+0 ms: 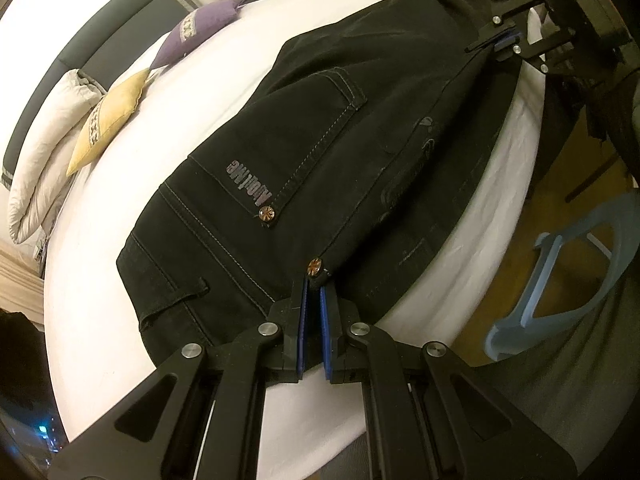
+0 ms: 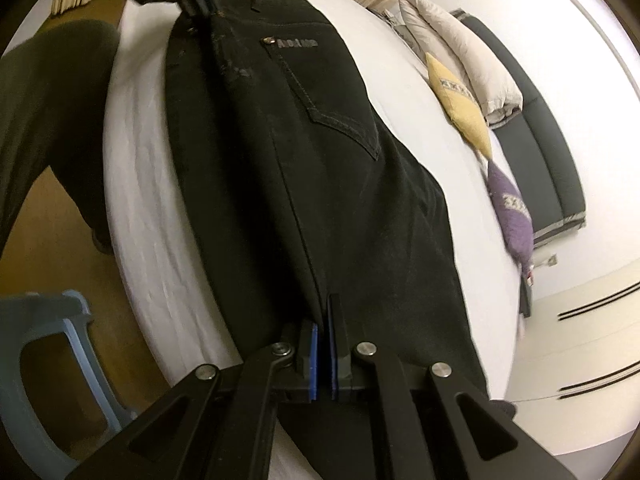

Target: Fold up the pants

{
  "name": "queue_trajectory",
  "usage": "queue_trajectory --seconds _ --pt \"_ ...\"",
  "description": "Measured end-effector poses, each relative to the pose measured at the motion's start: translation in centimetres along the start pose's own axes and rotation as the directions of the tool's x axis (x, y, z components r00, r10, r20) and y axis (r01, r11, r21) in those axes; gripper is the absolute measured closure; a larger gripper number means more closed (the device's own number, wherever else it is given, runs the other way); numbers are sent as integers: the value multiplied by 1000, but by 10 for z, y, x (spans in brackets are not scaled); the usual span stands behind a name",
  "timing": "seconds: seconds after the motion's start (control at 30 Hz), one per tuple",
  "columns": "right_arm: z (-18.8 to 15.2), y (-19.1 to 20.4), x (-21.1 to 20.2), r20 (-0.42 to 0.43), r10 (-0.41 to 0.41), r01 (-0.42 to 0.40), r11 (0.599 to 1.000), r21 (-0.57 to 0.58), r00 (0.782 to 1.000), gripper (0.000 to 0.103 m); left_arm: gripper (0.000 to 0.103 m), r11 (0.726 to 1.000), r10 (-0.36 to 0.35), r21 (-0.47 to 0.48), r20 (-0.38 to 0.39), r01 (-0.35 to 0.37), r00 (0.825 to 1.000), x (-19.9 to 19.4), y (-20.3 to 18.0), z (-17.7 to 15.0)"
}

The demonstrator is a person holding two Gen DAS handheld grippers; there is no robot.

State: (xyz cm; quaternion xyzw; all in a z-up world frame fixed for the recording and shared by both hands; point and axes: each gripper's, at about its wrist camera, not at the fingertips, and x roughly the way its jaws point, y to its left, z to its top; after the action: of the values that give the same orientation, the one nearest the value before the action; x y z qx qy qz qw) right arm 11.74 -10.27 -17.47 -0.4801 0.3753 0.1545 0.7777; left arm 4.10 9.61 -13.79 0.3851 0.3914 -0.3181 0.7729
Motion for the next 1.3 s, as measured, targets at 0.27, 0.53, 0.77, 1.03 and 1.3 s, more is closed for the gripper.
queue_trajectory --seconds 0.27,0.53,0.77,1.03,1.3 --pt "-1 17 -2 -2 -40 40 998 -42 999 98 98 1000 -9 18 -14 9 1000 5 0 3" --pt "-4 25 -6 -8 -46 46 998 -46 999 98 98 999 -27 28 -22 28 999 11 0 4" --pt "-2 30 -6 -12 -58 58 997 -55 998 98 98 999 -4 53 -39 6 999 27 1 7" --pt "-3 44 2 -20 -79 77 993 -91 997 94 96 999 32 30 -46 -30 998 43 2 5" --pt "-9 39 -2 -3 -75 75 997 -22 997 92 95 999 45 -23 -67 -47 997 33 0 13"
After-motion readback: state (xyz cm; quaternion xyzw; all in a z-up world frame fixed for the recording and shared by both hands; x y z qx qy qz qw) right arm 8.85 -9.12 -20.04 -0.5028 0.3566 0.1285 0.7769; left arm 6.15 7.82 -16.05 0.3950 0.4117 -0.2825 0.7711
